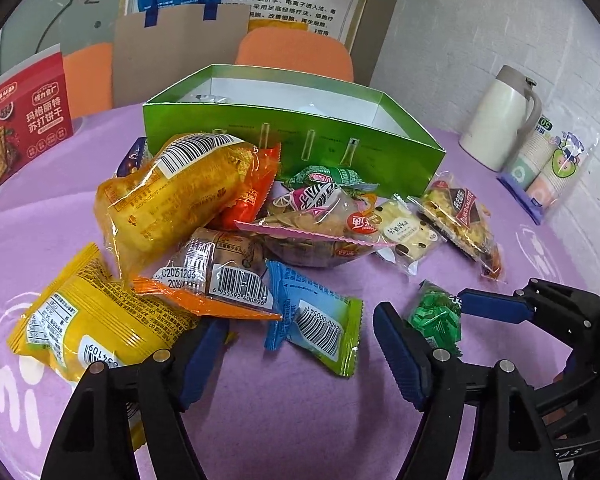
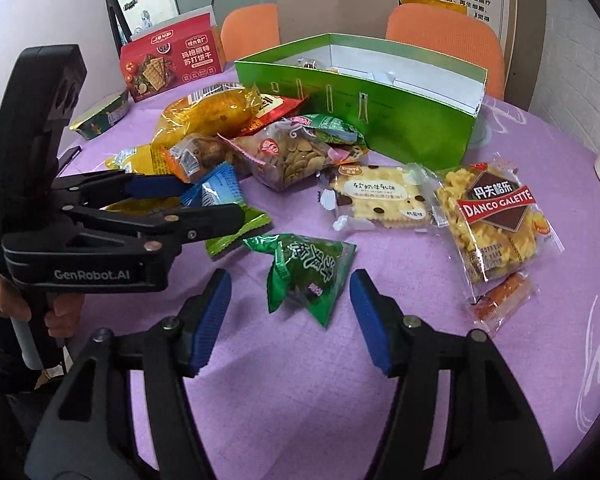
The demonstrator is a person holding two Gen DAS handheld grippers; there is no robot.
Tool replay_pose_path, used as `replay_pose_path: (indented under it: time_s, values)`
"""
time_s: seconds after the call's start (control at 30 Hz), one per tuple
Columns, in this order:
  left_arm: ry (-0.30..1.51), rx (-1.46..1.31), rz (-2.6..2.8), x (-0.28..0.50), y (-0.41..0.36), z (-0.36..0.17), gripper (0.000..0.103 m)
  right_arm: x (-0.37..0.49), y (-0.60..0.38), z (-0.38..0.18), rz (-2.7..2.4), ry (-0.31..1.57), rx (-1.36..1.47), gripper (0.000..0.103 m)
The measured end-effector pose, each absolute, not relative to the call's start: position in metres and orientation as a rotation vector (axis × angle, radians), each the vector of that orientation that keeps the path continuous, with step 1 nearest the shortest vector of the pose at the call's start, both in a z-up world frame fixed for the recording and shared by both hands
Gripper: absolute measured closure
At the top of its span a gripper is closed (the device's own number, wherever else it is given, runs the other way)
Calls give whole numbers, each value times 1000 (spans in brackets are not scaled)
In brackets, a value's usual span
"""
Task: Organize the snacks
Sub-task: 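Grasp the green packet with right tool while left tool grasps blue packet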
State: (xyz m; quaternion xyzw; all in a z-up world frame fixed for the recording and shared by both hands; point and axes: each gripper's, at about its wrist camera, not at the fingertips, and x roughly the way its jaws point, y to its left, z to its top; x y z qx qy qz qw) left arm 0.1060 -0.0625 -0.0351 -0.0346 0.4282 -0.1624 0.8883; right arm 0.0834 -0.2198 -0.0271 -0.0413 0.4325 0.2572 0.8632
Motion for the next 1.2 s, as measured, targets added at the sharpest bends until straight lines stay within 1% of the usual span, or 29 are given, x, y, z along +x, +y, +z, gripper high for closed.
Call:
replay_pose_path:
  time_s: [0.03, 0.1, 0.13, 0.3, 0.37, 0.5, 0.53, 0.57, 0.6, 0.63, 0.67, 0.77, 0.87, 0.9, 0.93, 0.97, 1.07, 1.2]
  values:
    - [893, -72, -343, 107, -63, -36, 24, 84, -220, -27, 537, 907, -85, 40]
    - [900, -74, -370, 108, -66, -37, 15, 86, -221, -28, 532, 912, -82, 40]
    - [902, -70, -373, 109, -67, -37, 15, 88, -221, -29, 529, 915, -80, 40]
    - [904, -61, -375, 112, -67, -40, 15, 90, -220, -30, 534, 923, -73, 40]
    - [905, -47, -372, 111, -68, -41, 17, 91, -220, -32, 537, 935, -73, 40]
    - [906, -55, -386, 110, -66, -40, 18, 92, -220, -34, 537, 942, -70, 40]
    - [908, -51, -389, 110, -67, -40, 20, 91, -221, -34, 536, 940, -68, 40]
    - [910, -44, -392, 109, -67, -40, 29, 91, -221, -33, 536, 938, -68, 40]
    - [911, -36, -400, 108, -67, -39, 44, 91, -221, -33, 536, 936, -68, 40]
    - [918, -38, -418, 109, -67, -40, 52, 91, -221, -34, 535, 937, -66, 40]
    - [921, -48, -434, 109, -66, -41, 56, 91, -221, -34, 533, 939, -66, 40]
    - [922, -74, -432, 111, -63, -40, 55, 90, -221, -35, 531, 940, -65, 40]
    - [929, -71, -448, 111, -67, -40, 53, 89, -222, -35, 529, 940, -68, 41]
    - [937, -64, -466, 110, -70, -39, 54, 89, -222, -35, 528, 941, -68, 42]
    - [944, -57, -482, 110, -72, -39, 59, 89, -222, -35, 526, 941, -66, 42]
    - [952, -55, -498, 109, -75, -39, 67, 89, -223, -35, 524, 941, -64, 42]
    - [948, -81, -508, 109, -73, -40, 66, 88, -224, -35, 521, 940, -60, 42]
    - [960, -167, -536, 117, -66, -41, 57, 88, -224, -36, 519, 945, -58, 42]
